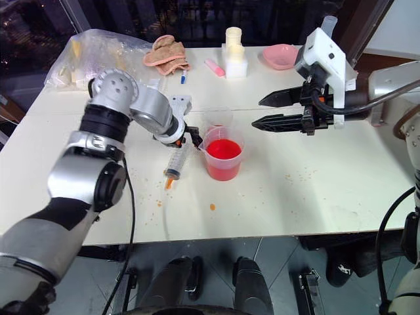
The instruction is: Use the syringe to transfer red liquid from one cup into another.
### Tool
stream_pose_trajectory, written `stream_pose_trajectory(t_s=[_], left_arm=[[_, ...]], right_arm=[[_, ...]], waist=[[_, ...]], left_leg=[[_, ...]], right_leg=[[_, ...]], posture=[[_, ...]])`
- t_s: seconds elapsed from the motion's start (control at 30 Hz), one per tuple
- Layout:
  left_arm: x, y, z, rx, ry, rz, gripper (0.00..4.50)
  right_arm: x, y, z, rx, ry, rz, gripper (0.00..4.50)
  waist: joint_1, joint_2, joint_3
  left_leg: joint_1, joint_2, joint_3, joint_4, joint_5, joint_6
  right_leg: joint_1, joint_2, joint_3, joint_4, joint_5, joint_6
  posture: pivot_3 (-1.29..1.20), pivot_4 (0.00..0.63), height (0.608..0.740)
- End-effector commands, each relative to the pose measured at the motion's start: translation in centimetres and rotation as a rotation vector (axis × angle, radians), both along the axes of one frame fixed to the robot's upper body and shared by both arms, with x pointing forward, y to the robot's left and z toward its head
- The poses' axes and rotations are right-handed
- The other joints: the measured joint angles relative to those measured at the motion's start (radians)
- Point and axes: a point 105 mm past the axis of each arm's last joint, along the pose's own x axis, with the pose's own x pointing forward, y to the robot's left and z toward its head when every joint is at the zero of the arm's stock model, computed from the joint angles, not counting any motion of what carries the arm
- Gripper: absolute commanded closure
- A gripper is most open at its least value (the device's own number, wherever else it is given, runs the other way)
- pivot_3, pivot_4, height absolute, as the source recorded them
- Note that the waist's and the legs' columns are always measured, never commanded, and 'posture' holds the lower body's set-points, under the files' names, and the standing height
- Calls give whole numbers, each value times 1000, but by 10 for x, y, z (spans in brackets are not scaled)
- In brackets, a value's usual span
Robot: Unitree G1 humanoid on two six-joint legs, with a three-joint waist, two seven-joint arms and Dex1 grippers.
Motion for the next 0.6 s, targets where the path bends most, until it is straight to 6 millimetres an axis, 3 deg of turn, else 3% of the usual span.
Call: stream_pose_trajectory(t_s=[0.03, 0.33, 0.6], left_arm=[[4, 6, 1, 26, -22, 50, 37], [6, 6, -12, 74, -35, 117, 37], [7, 14, -24, 105, -39, 172, 2327]], right_arm=[[-6, 1, 14, 11, -60, 1, 1837], [-7, -2, 13, 21, -58, -34, 1837], [-5, -4, 13, 24, -70, -56, 1837]], waist=[[1, 0, 0], [3, 0, 0], [3, 0, 0]], left_leg=[[0, 0, 0, 0, 0, 0], [0, 0, 1, 3, 2, -2], [0, 0, 1, 3, 2, -2]], right_leg=[[-1, 0, 0, 2, 0, 0], [-2, 0, 0, 6, 0, 0], [-2, 0, 0, 7, 0, 0]], posture=[[0, 150, 740], [0, 150, 740], [0, 150, 740]])
